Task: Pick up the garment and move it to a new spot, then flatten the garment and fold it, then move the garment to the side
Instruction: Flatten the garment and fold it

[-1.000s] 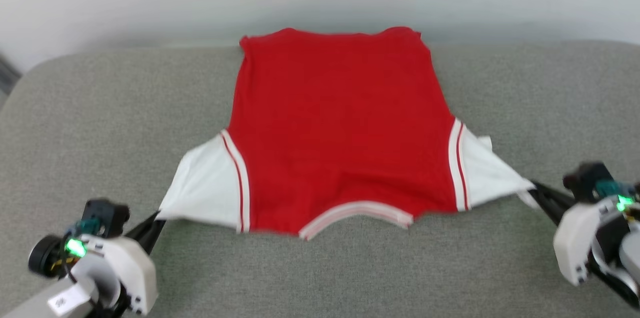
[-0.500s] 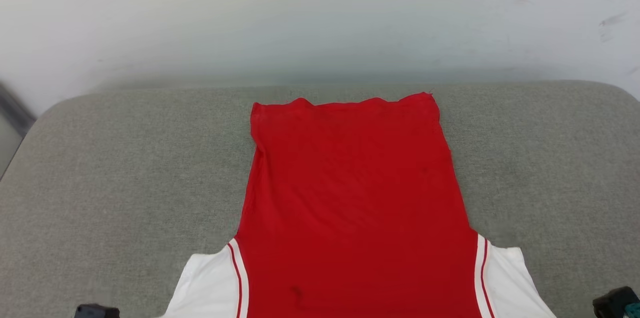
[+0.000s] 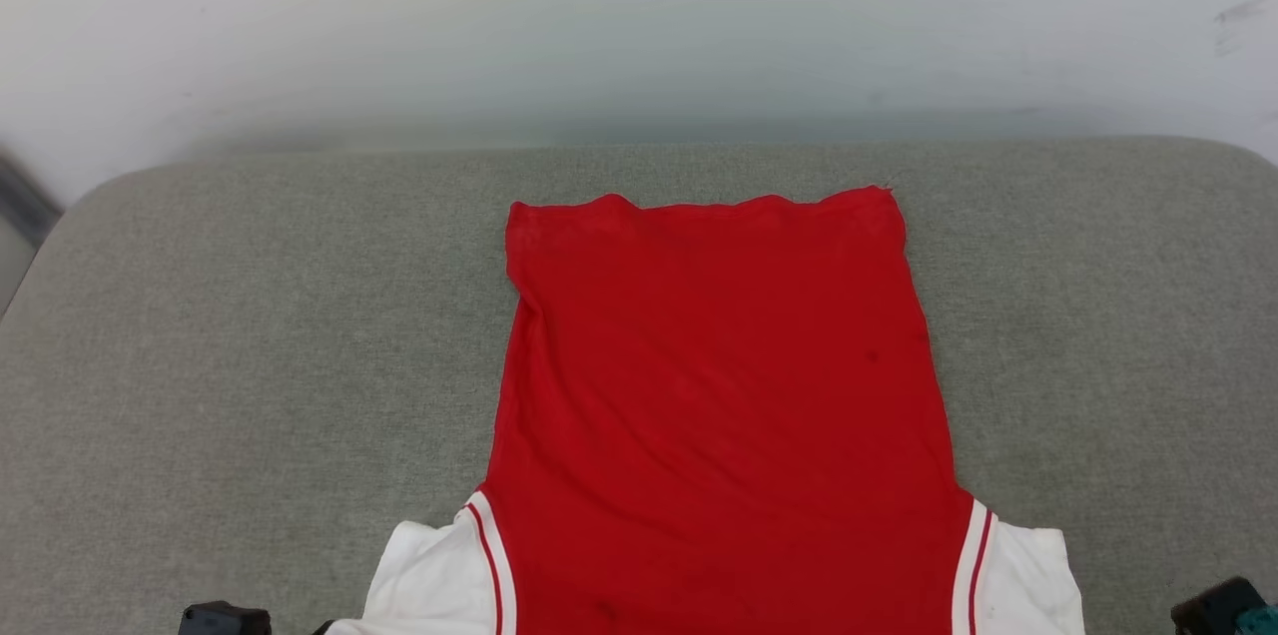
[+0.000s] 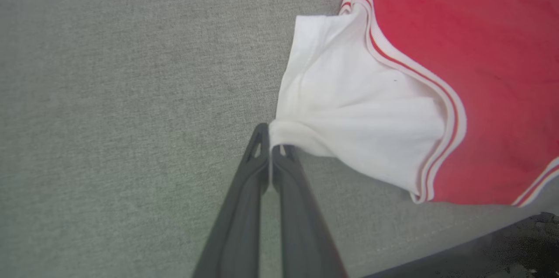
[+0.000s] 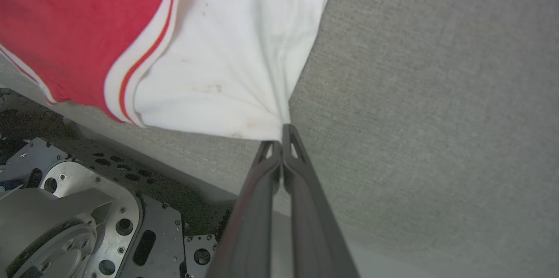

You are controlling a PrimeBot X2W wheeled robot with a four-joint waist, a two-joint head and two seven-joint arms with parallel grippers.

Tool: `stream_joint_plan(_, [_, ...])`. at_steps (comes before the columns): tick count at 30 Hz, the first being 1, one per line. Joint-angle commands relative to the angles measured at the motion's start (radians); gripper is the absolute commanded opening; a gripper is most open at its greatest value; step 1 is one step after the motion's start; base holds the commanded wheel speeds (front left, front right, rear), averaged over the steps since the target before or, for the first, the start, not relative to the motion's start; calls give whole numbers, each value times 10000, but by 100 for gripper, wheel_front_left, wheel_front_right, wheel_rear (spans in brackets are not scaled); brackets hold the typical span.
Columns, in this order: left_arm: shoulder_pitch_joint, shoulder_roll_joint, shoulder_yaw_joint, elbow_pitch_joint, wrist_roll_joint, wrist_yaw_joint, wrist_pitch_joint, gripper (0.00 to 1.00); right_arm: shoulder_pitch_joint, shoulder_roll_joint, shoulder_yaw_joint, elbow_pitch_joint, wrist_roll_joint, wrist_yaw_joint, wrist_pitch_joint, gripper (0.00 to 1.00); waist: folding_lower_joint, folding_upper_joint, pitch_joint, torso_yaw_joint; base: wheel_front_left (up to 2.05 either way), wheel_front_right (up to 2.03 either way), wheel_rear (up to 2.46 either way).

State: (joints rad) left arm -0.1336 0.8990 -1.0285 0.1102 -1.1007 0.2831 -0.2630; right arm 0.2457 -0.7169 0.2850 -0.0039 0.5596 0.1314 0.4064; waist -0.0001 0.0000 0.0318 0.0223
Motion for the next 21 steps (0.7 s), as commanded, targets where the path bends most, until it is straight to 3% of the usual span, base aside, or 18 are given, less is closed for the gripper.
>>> stream_joint_plan(1, [-208, -106, 141, -26, 155, 34, -24, 0, -400, -75, -48, -310, -26, -12, 263, 100, 1, 0, 129, 22, 0, 0, 0])
stream_joint_plan(8, [-420, -436, 681, -365, 756, 127, -23, 0, -1661, -717, -629, -1466, 454, -12, 902, 100, 1, 0, 717, 275, 0, 0, 0])
stream_joint_plan(14, [-805, -807, 1243, -722, 1460, 217, -25, 0, -4065, -1755, -1516, -2499, 711, -12, 1875, 100, 1, 0, 1808, 849, 0, 0, 0])
stream_joint_plan(21, [-1260, -1372, 2028, -1140, 2058, 121, -25, 0, -7831, -2231, -1066, -1905, 1450, -11, 4672, 100, 1, 0, 3307, 1658, 0, 0, 0])
